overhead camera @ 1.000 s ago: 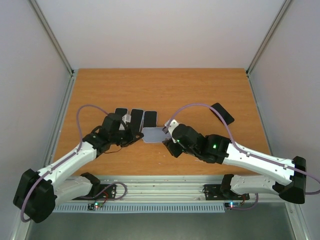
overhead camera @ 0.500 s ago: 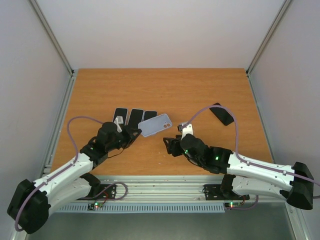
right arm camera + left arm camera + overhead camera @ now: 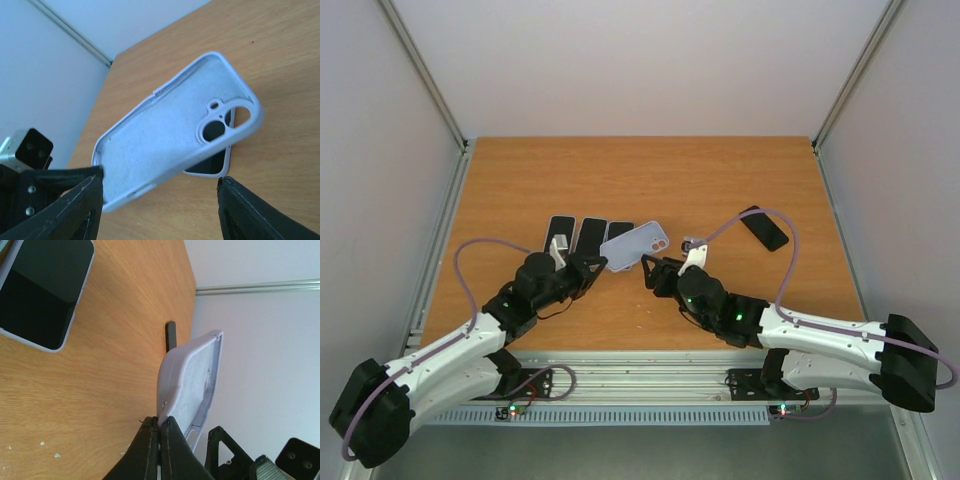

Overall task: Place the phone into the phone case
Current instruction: Pass from the right arm to the left, then pass from the left arm to the right

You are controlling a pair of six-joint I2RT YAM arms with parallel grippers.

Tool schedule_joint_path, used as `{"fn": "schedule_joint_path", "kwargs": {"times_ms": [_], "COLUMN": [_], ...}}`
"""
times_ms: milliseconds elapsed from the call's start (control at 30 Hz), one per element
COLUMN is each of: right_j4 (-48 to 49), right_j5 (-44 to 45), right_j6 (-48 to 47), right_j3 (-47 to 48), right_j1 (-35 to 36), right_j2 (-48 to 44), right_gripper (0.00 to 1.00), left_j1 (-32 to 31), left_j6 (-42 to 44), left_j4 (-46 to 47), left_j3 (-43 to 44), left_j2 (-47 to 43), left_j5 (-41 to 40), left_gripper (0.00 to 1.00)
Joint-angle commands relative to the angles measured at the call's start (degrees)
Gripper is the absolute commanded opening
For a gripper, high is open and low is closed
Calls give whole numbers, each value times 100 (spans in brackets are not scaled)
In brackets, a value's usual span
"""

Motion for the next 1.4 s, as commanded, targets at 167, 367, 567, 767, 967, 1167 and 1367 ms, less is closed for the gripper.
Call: {"fn": "schedule_joint_path", "kwargs": {"times_ms": [167,367,567,767,967,1167,1367], "right_j4": [751,1032,1244,1348,1431,1156,603], "right_j5": [70,-318,-608,-841,-1138,-1539,-2653], "right_j6": [869,1087,1123,1225,1238,1186,972], "right_j3": [-56,-65,-17,-50,-109,-183,-126], "right_j1": [-356,-587,-764,-912,-1113,-1477,-2127], "right_j2": [501,785,1024,1115,1124,960,875], "right_gripper": [61,56,46,29,11,1,1], "left_j1": [-166,-178,-194,-207,-208,-206,-206], "left_j6": [-139,-175,-157,-141,-107,142,481], "left_j4": [825,948,996,1025,1046,888,497], "left_j3": [-120,-191,-201,-253,-267,-268,-271], "left_j2": [-110,-102,0,69,260,466,416], "left_j5": [-289,-325,-286,-301,-261,-195,-260], "left_gripper": [1,1,0,0,1,12,28]}}
